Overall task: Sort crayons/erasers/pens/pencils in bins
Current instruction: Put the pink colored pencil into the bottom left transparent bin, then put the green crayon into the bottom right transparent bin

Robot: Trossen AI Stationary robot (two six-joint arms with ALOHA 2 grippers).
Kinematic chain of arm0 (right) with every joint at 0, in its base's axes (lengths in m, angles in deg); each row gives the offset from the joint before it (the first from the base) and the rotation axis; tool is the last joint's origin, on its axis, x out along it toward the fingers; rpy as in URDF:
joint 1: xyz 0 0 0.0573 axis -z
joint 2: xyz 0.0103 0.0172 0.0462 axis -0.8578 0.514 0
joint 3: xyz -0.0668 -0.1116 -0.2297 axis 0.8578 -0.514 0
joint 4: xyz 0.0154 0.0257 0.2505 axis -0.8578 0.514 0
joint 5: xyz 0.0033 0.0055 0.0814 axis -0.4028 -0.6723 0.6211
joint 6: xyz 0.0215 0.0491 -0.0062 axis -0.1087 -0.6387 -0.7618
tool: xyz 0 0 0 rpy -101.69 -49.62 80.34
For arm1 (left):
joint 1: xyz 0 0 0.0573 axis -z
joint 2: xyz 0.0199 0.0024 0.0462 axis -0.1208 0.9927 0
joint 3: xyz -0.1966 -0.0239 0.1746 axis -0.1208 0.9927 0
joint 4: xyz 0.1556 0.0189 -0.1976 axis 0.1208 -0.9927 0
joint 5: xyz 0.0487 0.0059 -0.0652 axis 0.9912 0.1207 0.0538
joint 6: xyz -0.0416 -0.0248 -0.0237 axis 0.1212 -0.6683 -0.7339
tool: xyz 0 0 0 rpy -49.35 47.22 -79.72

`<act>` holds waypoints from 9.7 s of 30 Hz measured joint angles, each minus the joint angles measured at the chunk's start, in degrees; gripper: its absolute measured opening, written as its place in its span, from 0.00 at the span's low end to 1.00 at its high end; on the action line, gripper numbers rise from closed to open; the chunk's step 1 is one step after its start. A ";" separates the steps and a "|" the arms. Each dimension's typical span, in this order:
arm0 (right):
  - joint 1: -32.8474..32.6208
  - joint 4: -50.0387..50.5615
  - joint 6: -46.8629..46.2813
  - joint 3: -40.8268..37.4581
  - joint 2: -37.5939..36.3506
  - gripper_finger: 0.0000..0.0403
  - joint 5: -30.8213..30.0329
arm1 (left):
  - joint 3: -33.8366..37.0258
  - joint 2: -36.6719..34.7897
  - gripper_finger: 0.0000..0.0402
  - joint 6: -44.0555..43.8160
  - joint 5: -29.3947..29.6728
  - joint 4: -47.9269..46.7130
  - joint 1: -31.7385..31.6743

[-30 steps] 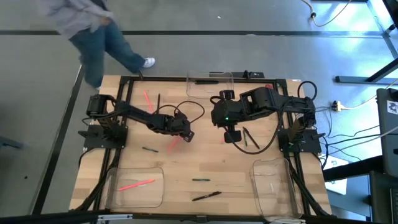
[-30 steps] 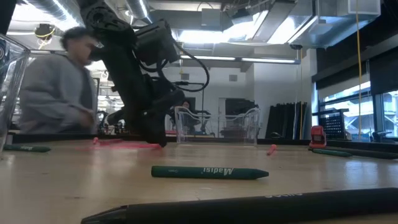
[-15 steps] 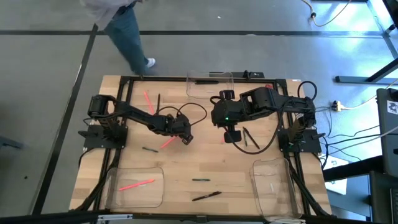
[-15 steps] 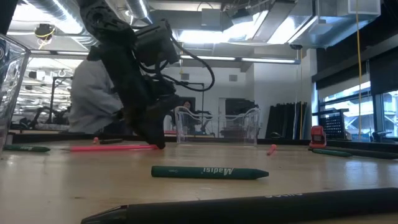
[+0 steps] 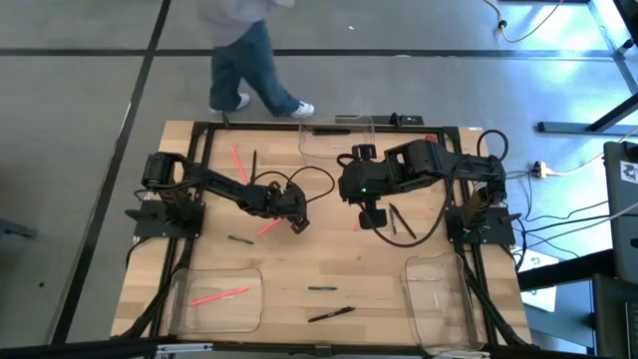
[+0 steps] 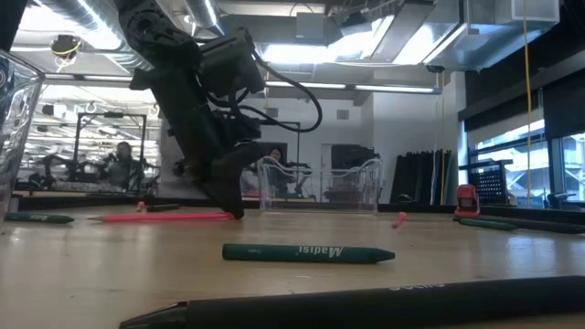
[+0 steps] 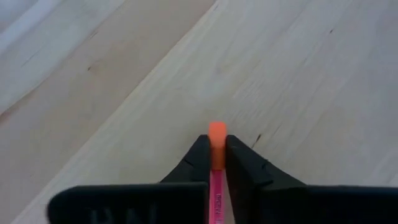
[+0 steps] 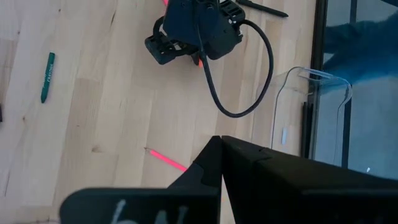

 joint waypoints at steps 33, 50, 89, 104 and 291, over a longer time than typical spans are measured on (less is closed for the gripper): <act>-0.01 -0.21 -0.11 0.00 0.02 0.02 0.02 | 0.36 -17.68 0.02 13.46 -9.53 -5.69 0.38; -0.02 -0.75 0.00 0.00 0.02 0.02 0.04 | 0.22 -42.36 0.02 7.32 -11.48 -13.98 12.52; 0.00 -2.31 0.09 0.00 0.02 0.02 0.15 | 0.21 -28.24 0.02 -30.64 -11.66 -14.58 47.43; 0.00 -2.76 0.17 0.00 0.02 0.02 7.37 | 0.21 -22.75 0.02 -29.08 -10.68 -17.35 48.59; -19.35 -95.01 -19.65 -68.08 8.48 0.36 7.08 | 1.17 -52.33 0.25 12.98 -0.89 -27.42 37.05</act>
